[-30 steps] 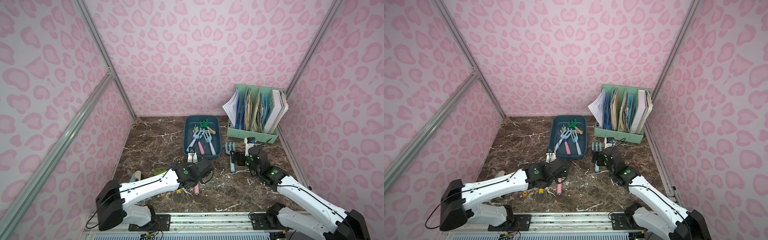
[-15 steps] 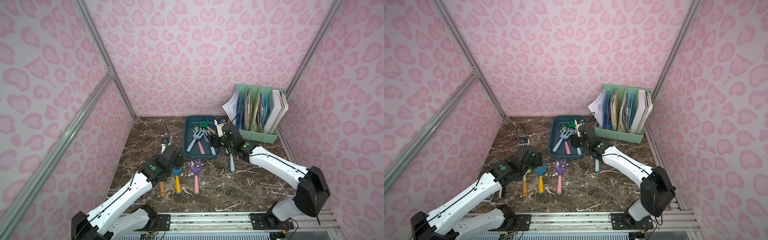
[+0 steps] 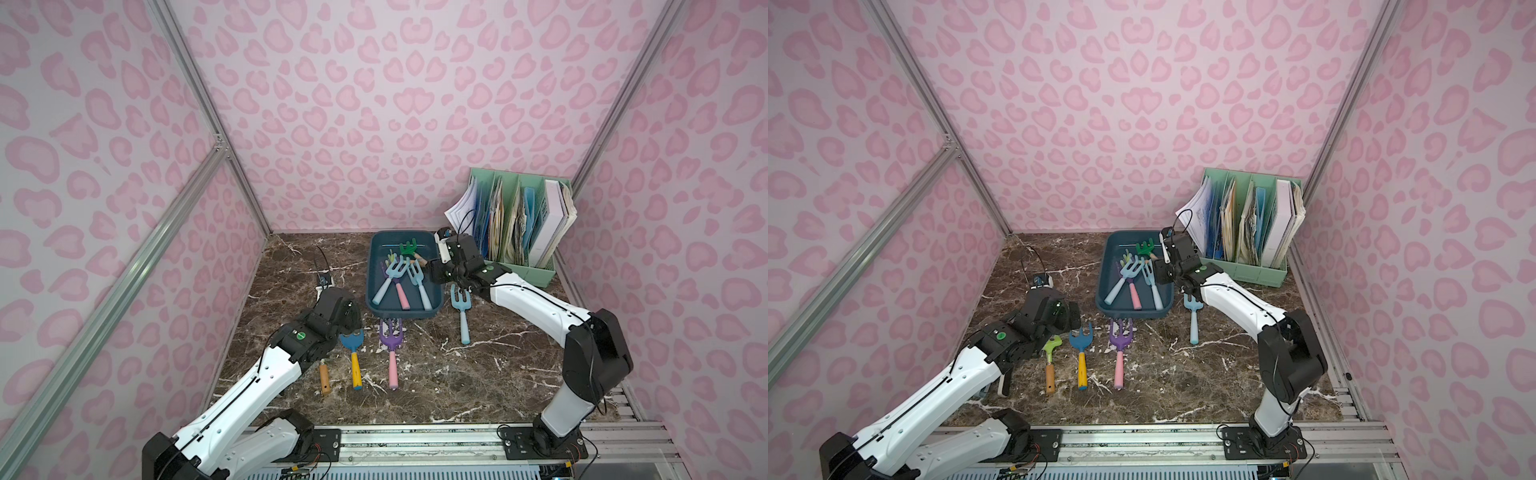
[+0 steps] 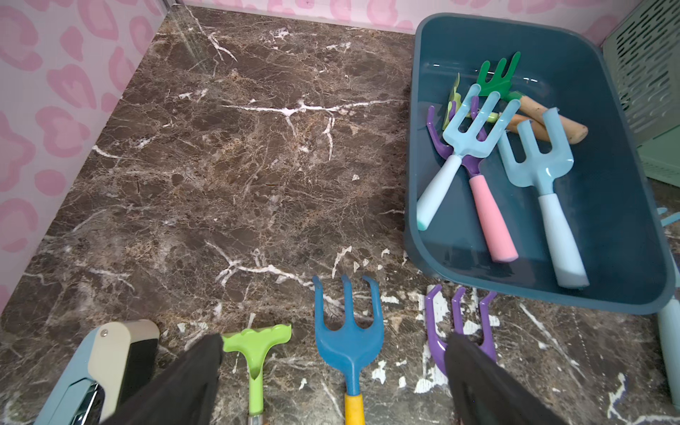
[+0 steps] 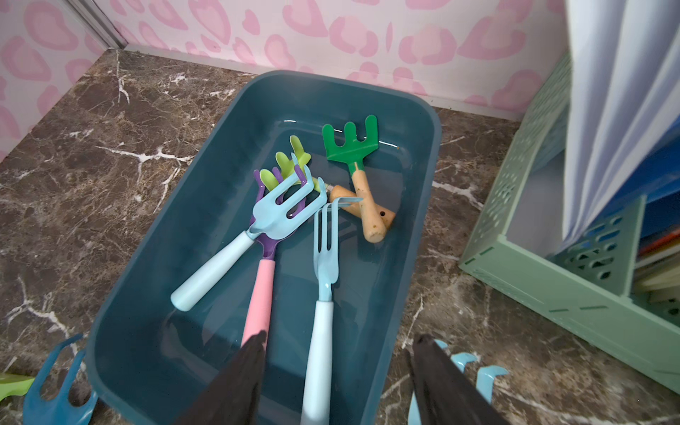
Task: Take the hand rake out of the storage box
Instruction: Pick up the rake from the storage box.
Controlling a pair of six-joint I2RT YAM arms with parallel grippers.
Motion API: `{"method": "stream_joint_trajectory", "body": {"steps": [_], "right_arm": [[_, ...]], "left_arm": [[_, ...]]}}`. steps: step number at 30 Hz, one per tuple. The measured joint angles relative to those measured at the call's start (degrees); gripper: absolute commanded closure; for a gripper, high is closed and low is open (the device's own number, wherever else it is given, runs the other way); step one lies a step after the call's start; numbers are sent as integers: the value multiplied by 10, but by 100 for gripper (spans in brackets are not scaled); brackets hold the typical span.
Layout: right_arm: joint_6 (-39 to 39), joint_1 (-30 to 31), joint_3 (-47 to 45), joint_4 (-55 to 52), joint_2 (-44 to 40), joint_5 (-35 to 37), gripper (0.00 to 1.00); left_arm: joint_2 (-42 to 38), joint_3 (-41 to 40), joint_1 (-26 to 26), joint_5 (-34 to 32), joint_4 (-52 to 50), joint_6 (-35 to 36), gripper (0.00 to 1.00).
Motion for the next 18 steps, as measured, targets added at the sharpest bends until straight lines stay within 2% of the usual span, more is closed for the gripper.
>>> {"method": "stream_joint_trajectory", "body": {"steps": [4, 9, 18], "right_arm": [[-6, -1, 21, 4, 23, -10, 42], [-11, -4, 72, 3, 64, -17, 44], [-18, 0, 119, -22, 132, -21, 49]], "left_arm": [[15, 2, 0, 9, 16, -2, 1], [21, 22, 3, 8, 17, 1, 1], [0, 12, 4, -1, 17, 31, 2]]}}
